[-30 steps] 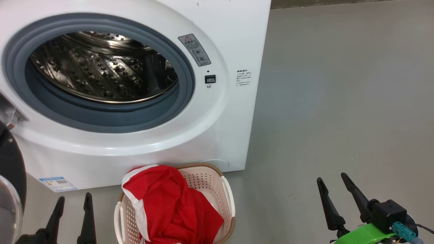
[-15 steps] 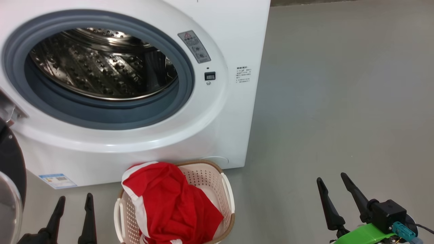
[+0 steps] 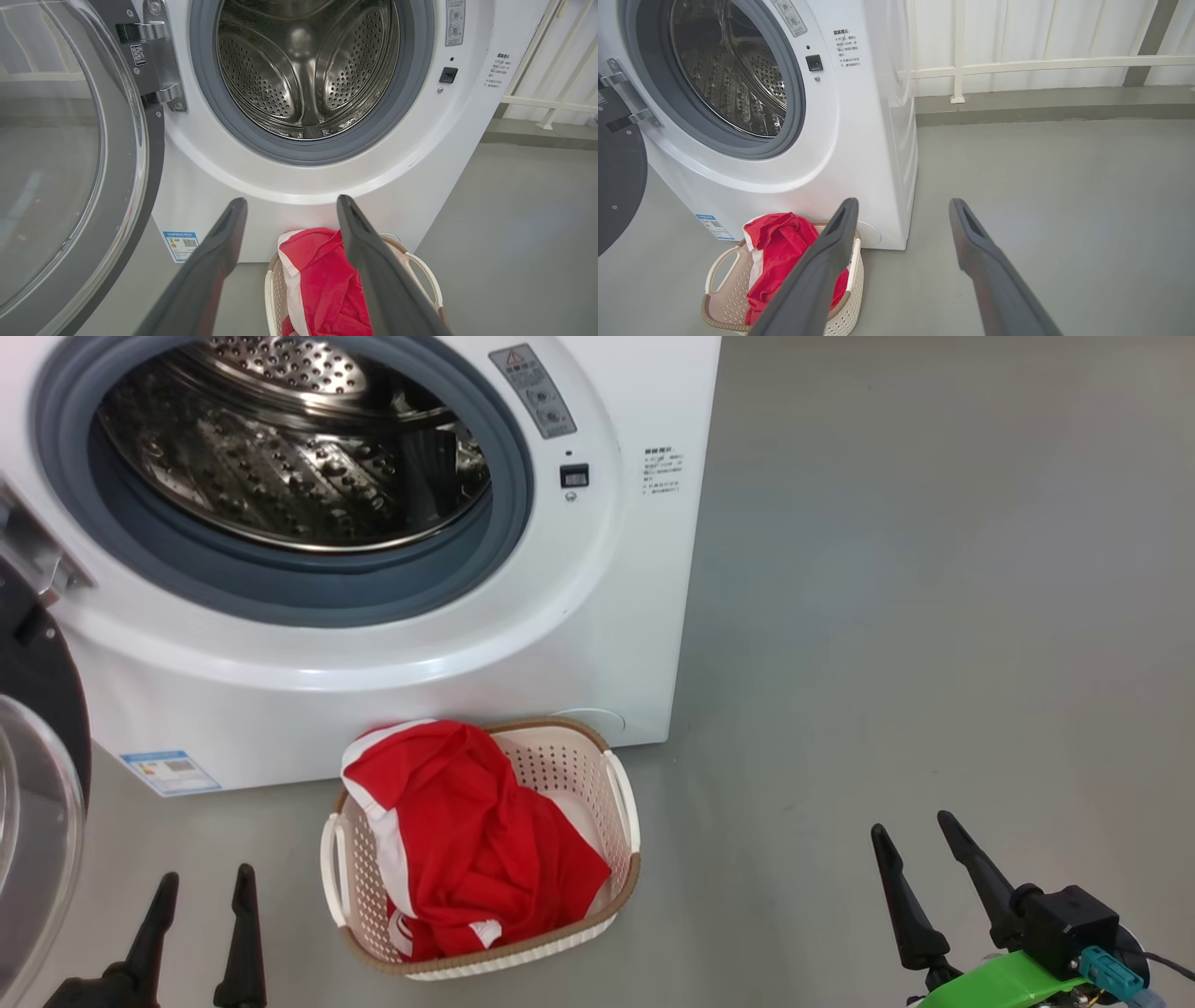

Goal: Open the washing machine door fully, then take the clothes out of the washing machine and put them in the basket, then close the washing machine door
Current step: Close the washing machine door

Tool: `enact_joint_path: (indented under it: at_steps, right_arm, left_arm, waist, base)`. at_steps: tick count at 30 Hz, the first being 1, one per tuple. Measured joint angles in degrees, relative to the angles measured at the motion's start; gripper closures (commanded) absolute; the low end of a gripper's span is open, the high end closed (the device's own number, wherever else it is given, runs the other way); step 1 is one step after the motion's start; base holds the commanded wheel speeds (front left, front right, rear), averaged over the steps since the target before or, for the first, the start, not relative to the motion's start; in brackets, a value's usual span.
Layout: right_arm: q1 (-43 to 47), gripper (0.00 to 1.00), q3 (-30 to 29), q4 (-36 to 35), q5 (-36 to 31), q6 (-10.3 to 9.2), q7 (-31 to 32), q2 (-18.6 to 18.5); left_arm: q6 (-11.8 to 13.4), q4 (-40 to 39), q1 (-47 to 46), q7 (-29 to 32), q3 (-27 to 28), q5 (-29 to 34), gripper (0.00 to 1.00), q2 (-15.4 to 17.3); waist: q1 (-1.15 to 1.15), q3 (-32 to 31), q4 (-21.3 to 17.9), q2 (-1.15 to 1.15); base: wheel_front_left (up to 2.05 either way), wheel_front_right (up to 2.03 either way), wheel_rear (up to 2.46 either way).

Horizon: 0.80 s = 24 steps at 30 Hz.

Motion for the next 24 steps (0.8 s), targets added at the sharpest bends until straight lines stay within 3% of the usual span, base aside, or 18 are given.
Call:
enact_joint_path:
  at_steps: [24]
  right_arm:
    - [0.02,0.0,0.07,-0.01,0.0,0.0,0.0,-0.03]
  left_arm:
    - [0.0,-0.22,0.0,0.0,0.3,-0.03,0.0,-0.97]
  waist:
    - [0.0,-0.69,1.11,0.0]
  base:
    - [-0.05,0.05,0.0]
